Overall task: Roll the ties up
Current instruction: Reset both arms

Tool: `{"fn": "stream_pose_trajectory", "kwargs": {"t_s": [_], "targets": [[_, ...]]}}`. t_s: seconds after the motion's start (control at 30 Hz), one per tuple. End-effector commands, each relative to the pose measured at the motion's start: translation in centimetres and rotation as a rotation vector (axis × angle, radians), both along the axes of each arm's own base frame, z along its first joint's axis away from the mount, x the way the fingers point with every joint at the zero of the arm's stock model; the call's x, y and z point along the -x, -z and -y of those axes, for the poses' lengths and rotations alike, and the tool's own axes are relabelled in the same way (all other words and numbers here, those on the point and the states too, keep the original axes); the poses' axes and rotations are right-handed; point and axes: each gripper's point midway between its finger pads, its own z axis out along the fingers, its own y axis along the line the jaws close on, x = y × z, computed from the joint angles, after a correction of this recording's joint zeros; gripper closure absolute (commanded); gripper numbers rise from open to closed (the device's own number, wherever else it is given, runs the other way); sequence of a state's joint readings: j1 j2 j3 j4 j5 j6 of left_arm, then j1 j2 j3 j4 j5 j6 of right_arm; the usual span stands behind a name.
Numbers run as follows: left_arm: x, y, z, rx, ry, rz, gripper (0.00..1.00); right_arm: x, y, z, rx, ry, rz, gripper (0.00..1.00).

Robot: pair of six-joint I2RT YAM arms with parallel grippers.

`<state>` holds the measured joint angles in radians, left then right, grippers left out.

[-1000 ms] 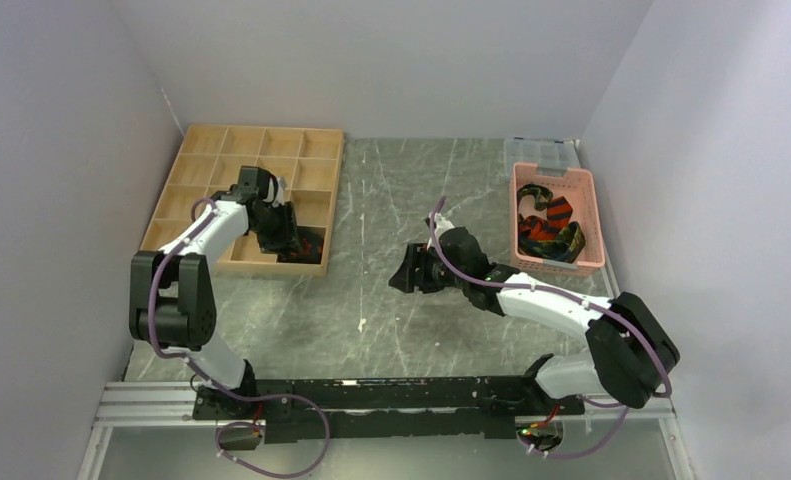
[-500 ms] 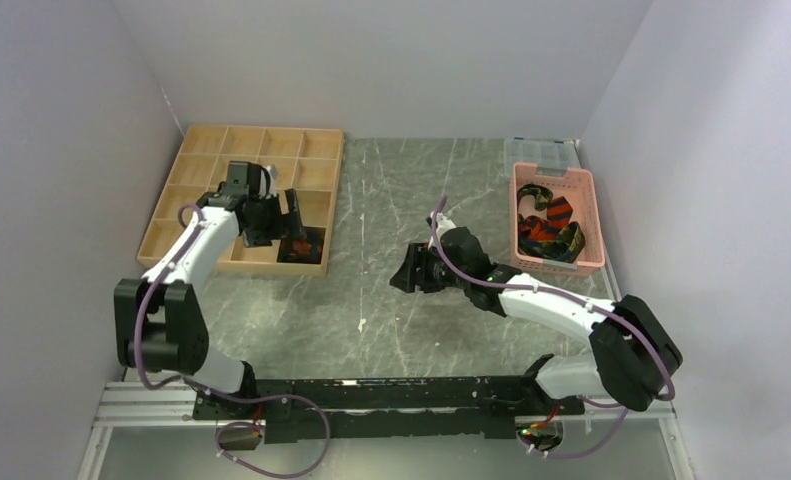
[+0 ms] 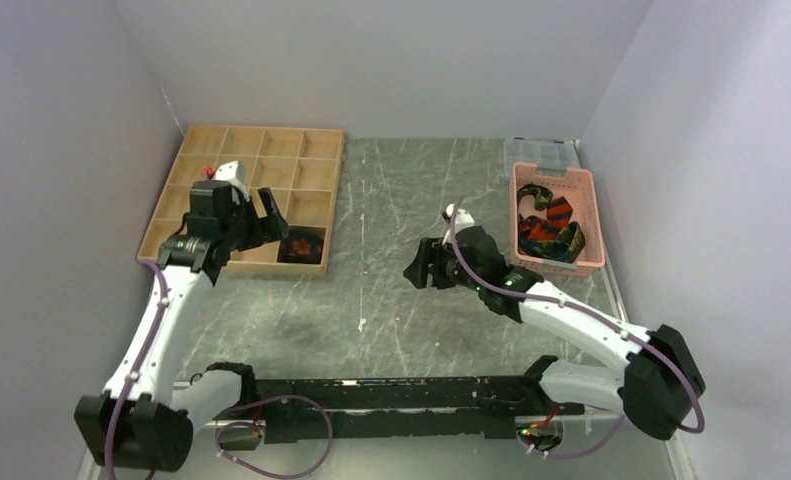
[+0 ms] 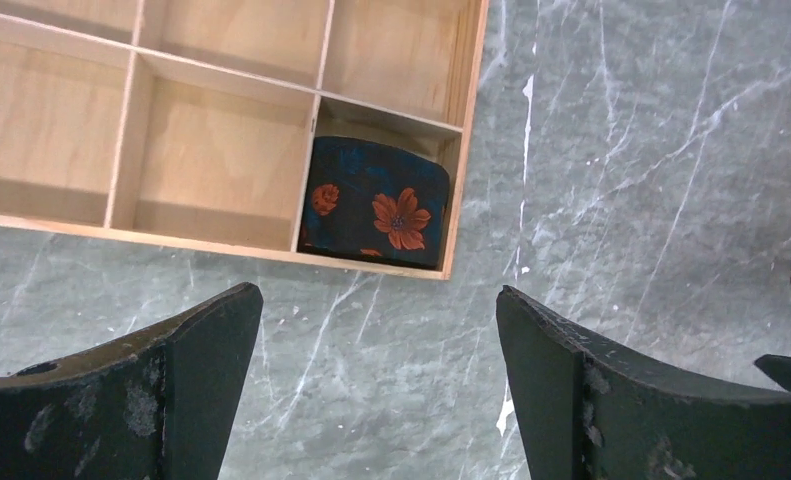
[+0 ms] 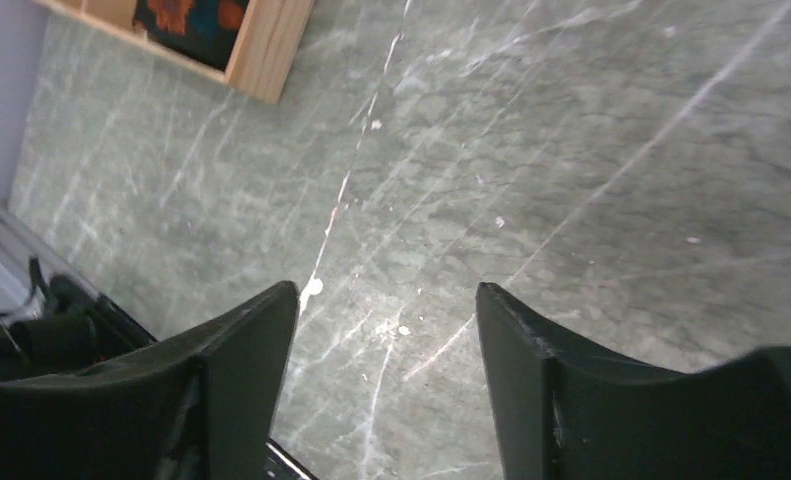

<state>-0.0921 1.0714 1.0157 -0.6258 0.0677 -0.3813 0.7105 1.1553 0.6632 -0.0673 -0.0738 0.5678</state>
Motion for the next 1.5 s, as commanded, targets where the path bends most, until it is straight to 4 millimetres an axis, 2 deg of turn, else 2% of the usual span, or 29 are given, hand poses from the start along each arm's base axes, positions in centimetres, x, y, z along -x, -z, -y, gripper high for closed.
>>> {"fn": "stream_pose_trajectory", "kwargs": {"t_s": [0.0,0.03,0.07,0.17,0.27,0.43,0.57,0.6,0.67,0.8,0.87,0.93,1.03,1.1,1.2,1.27,1.33,1.47], "targets": [[0.7,-2.0,-1.1,0.006,-0.080,0.092,0.06,-1.7,-5.5,2.3,-0.011,0.142,0.140,0.22],[1.1,-2.1,-1.1,0.010,-0.083,0.094,0.06,-1.5,-6.9,2.8,-0.039,0.158,0.176,0.06],[1.5,-2.2,-1.6,-0.003,-0.105,0.098,0.06,-1.3,-7.8,3.2,-0.058,0.174,0.203,0.01],[2.6,-2.1,-2.2,-0.013,-0.141,0.089,0.06,-0.6,-10.0,4.4,-0.114,0.206,0.257,0.00],[3.6,-1.7,-2.7,-0.017,-0.174,0.083,0.06,0.4,-11.2,5.3,-0.154,0.218,0.279,0.00],[4.6,-2.3,-2.3,0.028,-0.174,0.139,0.06,1.4,-12.1,7.9,-0.156,0.295,0.308,0.00],[4.4,-2.8,-1.4,0.107,-0.169,0.189,0.06,2.9,-12.8,7.2,-0.185,0.169,0.406,0.00],[4.2,-2.7,-1.1,0.130,-0.171,0.186,0.06,2.9,-12.3,7.1,-0.177,0.155,0.418,0.00],[3.7,-2.5,-0.5,0.150,-0.148,0.162,0.06,1.9,-11.0,8.3,-0.126,0.234,0.416,0.00],[3.1,-1.7,-0.2,0.096,-0.096,0.087,0.06,-0.5,-8.4,12.3,0.033,0.457,0.449,0.00],[2.9,-1.2,-0.3,0.078,-0.090,0.062,0.06,-1.3,-7.8,14.4,0.021,0.613,0.456,0.00],[3.0,-1.1,-0.4,0.067,-0.082,0.058,0.06,-1.7,-8.2,16.0,-0.014,0.725,0.496,0.00],[3.3,-1.4,-0.6,0.053,-0.073,0.086,0.06,-1.9,-10.2,17.3,-0.061,0.783,0.631,0.00],[3.3,-1.8,-0.4,0.061,-0.067,0.127,0.06,-1.9,-11.6,17.3,-0.159,0.802,0.677,0.00],[2.8,-1.7,-0.2,0.085,-0.070,0.173,0.06,-1.9,-13.4,15.9,-0.264,0.751,0.706,0.00],[2.3,-1.8,-0.5,0.083,-0.090,0.184,0.06,-1.9,-14.4,14.5,-0.237,0.670,0.700,0.00],[2.1,-1.8,-0.9,0.082,-0.121,0.174,0.06,-2.1,-14.4,13.5,-0.185,0.620,0.649,0.00],[2.3,-2.0,-2.1,0.065,-0.201,0.177,0.06,-2.7,-14.7,13.0,-0.059,0.563,0.663,0.00]]}}
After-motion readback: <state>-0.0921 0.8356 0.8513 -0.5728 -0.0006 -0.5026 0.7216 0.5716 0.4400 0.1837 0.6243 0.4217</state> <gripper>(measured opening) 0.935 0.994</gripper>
